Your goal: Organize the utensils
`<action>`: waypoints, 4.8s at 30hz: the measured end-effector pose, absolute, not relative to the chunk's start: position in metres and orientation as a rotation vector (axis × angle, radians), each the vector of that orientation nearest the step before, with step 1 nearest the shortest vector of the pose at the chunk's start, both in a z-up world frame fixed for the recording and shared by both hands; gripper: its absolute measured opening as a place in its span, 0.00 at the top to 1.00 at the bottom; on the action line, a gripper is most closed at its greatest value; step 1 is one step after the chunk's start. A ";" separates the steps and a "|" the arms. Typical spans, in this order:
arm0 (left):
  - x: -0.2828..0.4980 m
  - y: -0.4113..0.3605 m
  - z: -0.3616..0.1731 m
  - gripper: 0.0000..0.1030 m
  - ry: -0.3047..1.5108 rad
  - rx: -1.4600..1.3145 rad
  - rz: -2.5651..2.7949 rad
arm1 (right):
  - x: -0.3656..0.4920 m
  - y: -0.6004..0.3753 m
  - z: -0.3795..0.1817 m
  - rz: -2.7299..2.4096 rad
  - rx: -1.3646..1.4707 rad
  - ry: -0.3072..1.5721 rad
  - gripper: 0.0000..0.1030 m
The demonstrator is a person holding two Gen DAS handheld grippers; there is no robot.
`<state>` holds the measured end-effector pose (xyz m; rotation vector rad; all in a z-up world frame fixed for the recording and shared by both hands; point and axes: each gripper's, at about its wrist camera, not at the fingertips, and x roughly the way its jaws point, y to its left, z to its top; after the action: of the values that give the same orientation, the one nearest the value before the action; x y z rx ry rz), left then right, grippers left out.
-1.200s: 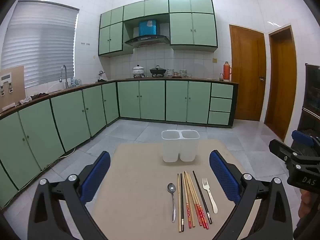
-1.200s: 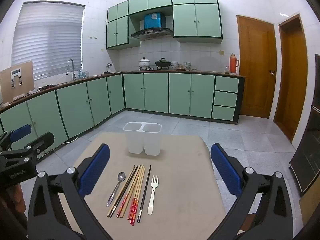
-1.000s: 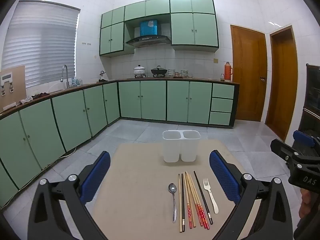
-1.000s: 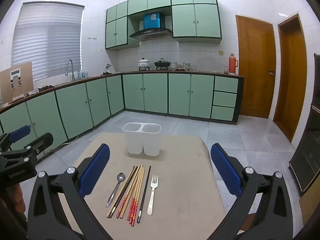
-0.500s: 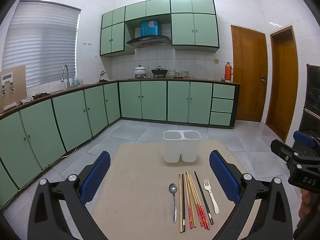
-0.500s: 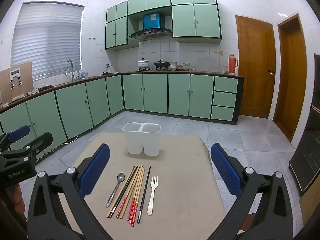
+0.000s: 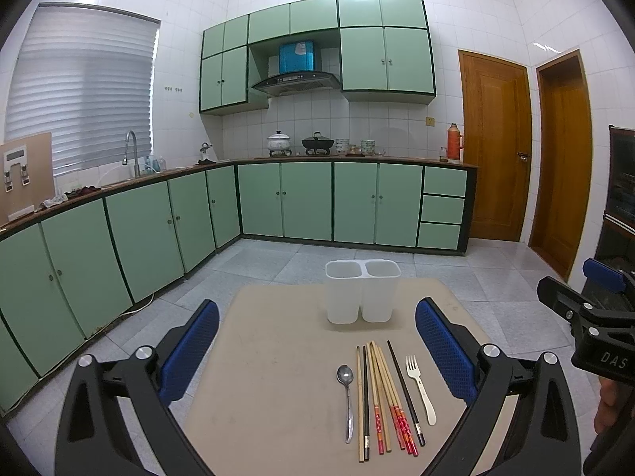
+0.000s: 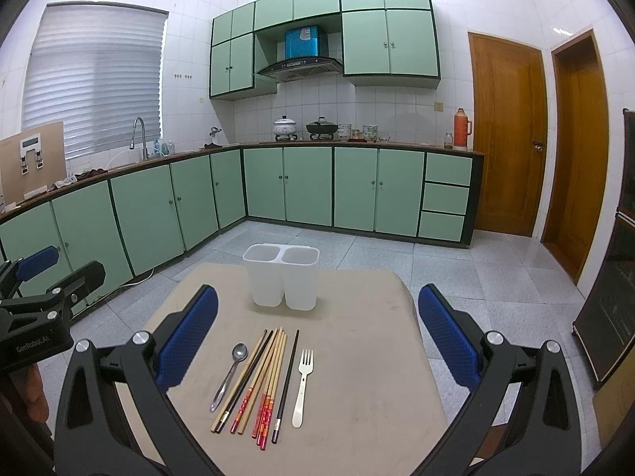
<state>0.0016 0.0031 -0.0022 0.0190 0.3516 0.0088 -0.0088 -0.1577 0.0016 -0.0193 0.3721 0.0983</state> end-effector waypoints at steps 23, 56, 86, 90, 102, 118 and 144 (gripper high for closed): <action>0.001 0.005 0.001 0.06 0.348 0.023 0.012 | -0.009 -0.157 0.002 0.097 -0.021 0.371 0.05; 0.002 0.011 -0.006 0.06 0.362 0.022 0.014 | -0.008 -0.158 0.002 0.093 -0.018 0.382 0.05; 0.152 0.020 -0.152 0.06 0.778 0.074 0.018 | 0.158 -0.151 -0.159 0.085 -0.014 0.851 0.24; 0.169 0.018 -0.170 0.08 0.822 0.066 0.018 | 0.178 -0.143 -0.184 0.097 0.002 0.923 0.30; 0.197 0.015 -0.196 0.10 0.904 0.038 -0.004 | 0.212 -0.128 -0.224 0.102 0.022 1.030 0.45; 0.227 0.004 -0.214 0.10 0.964 0.036 -0.015 | 0.207 -0.117 -0.222 0.131 -0.014 1.016 0.78; 0.212 0.009 -0.225 0.73 0.952 -0.029 -0.135 | 0.209 -0.132 -0.218 0.140 0.018 1.022 0.81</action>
<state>0.2119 0.0092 -0.2245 -0.0287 0.9524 -0.1353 0.2086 -0.1317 -0.2184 0.0180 1.0219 0.1398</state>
